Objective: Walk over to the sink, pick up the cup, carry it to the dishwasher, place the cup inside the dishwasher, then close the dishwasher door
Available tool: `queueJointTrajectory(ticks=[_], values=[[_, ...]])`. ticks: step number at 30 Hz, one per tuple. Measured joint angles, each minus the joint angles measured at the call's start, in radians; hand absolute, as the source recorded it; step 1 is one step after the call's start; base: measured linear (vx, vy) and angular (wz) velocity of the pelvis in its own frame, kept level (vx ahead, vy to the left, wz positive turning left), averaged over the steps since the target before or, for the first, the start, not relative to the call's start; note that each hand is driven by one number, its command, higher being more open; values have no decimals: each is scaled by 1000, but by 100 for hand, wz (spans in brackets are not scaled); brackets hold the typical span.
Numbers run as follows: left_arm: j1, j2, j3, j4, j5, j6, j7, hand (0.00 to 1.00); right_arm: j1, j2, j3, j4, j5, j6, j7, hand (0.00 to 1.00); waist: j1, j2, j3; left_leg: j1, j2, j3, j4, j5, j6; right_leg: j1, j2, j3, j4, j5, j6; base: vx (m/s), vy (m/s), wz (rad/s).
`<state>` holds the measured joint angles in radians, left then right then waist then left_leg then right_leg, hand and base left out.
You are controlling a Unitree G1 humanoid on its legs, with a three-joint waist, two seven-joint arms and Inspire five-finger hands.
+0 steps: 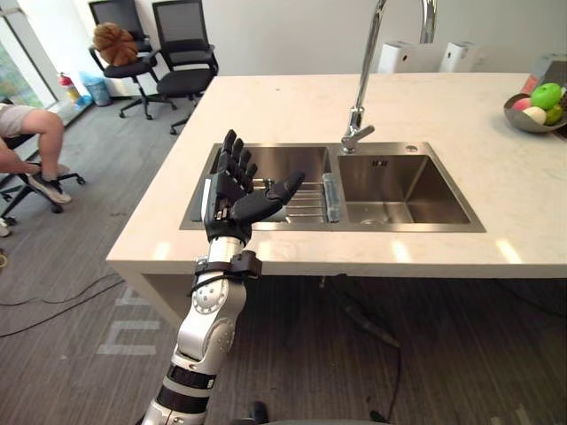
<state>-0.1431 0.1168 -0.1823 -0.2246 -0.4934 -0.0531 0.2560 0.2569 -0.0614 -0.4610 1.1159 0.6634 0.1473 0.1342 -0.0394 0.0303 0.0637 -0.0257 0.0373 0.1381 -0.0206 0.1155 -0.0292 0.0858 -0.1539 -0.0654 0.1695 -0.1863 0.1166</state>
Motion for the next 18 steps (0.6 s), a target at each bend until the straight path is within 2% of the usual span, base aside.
queueJointTrajectory(ticks=[4,7,10,12,14,15,16,17,18], values=[[0,25,38,-37,1,0,-23,100,0,6,-30,0,-25,1,-10,100,4,1,-7,2,-1,14,-18,2,-1,-10,-27,-52,-5,2,8,32,2,-11],[0,28,38,-58,4,0,-28,100,-2,10,-46,3,-29,-3,-18,100,2,-2,-10,1,-10,17,-24,-5,0,-16,-36,-52,-8,1,9,118,-4,-5],[0,21,36,-57,35,7,-29,100,-5,14,-86,6,-28,-4,-25,100,3,-16,-15,0,-41,12,-5,-45,9,-13,-62,-58,20,-17,27,148,6,6],[-19,11,23,-37,76,7,-19,100,-4,15,-125,-1,-39,-16,-40,100,0,-11,-20,23,-47,-7,10,-65,16,-100,-87,-89,284,-33,33,216,23,23],[-55,19,15,-20,95,7,-19,100,4,32,-124,-9,-77,-37,-56,100,-4,-46,-1,62,-65,-33,39,-98,25,-156,-123,-77,501,-10,5,166,34,42],[-73,24,15,-14,112,6,-15,100,16,41,-121,-17,-103,-47,-64,100,-6,-71,2,89,-78,-54,54,-129,32,-178,-143,-58,613,35,-24,208,-4,53],[-75,24,17,-13,131,-3,-11,100,29,40,-118,-32,-108,-48,-70,100,-6,-73,-3,103,-76,-75,61,-148,42,-201,-145,-42,684,108,-29,208,-9,49],[-77,24,19,-13,141,-10,-9,100,31,38,-118,-37,-107,-48,-72,100,-7,-65,-2,111,-72,-83,64,-154,46,-220,-144,-37,719,139,-29,244,-17,41],[-78,27,36,-11,160,-33,1,100,21,44,-115,-40,-104,-36,-79,100,-7,-50,-5,112,-52,-96,76,-170,55,-252,-116,-20,710,17,-29,153,-11,24]])
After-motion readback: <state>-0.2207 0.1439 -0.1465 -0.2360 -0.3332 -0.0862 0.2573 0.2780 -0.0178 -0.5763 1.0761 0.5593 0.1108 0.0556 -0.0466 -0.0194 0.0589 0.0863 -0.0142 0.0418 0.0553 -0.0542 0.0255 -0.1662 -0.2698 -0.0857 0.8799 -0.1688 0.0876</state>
